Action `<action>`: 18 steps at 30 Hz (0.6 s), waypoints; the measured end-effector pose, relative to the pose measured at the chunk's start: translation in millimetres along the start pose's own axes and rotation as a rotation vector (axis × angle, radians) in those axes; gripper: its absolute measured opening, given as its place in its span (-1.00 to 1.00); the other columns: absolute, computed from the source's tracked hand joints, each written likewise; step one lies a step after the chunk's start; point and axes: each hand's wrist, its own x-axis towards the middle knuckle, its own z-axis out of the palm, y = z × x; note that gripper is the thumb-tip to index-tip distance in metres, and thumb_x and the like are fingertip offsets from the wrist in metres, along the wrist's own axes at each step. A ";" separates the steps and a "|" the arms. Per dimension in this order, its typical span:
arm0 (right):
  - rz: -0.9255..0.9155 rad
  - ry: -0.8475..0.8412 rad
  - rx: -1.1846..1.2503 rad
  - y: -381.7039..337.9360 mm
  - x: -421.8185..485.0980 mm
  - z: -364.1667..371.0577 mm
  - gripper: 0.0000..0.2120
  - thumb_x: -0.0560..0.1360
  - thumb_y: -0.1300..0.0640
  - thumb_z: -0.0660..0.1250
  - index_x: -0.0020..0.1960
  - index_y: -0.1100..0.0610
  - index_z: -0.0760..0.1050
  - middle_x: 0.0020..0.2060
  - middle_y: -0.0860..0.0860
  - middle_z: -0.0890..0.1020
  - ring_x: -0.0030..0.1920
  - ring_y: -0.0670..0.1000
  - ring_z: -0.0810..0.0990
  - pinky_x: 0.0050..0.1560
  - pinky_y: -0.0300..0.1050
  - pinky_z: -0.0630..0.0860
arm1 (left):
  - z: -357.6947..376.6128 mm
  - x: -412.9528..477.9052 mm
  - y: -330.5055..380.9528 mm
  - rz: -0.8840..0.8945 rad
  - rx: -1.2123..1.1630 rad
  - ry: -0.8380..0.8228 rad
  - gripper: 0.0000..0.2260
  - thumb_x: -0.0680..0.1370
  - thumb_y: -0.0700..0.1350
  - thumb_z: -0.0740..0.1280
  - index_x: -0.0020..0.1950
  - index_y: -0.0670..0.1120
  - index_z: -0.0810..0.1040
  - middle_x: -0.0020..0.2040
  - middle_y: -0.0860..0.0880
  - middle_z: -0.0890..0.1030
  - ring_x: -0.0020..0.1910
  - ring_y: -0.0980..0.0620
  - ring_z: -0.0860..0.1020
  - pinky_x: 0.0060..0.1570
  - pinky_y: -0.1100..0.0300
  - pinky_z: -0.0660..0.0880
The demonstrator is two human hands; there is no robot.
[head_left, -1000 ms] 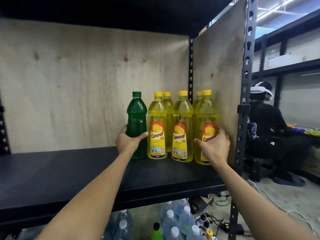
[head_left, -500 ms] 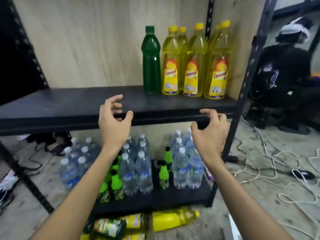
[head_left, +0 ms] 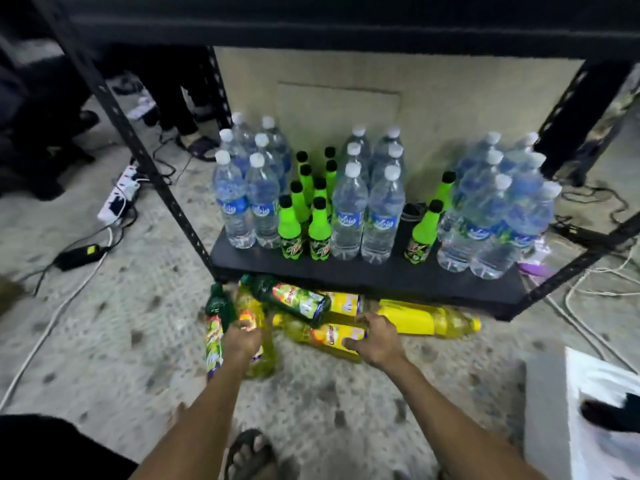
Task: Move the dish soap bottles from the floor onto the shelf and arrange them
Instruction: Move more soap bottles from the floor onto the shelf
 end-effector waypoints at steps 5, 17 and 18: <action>-0.158 0.022 -0.272 -38.1 74.0 60.2 -0.29 0.31 -0.23 0.48 0.39 -0.07 0.37 0.24 0.04 0.49 0.29 0.13 0.45 0.21 -0.05 0.41 | 26.1 66.1 -36.0 -0.061 0.202 -0.020 -0.42 0.42 -0.11 0.50 0.36 -0.22 0.40 0.26 -0.30 0.51 0.22 -0.31 0.51 0.20 -0.07 0.49; -0.148 -0.028 -0.589 -81.5 164.3 129.6 -0.23 0.29 0.00 0.55 0.40 0.11 0.30 0.23 0.13 0.52 0.27 0.20 0.52 0.23 0.09 0.46 | 86.6 108.3 -28.7 -0.151 0.512 0.098 -0.11 0.32 0.22 0.56 0.41 -0.20 0.22 0.30 -0.20 0.22 0.30 -0.16 0.34 0.13 -0.02 0.52; -0.138 -0.025 -0.565 -81.5 164.0 126.5 -0.28 0.26 0.03 0.56 0.33 0.11 0.36 0.17 0.12 0.56 0.22 0.21 0.56 0.19 0.08 0.50 | 86.7 107.5 -28.8 -0.154 0.447 0.072 -0.13 0.34 0.18 0.56 0.41 -0.22 0.21 0.32 -0.21 0.24 0.30 -0.18 0.39 0.12 -0.01 0.53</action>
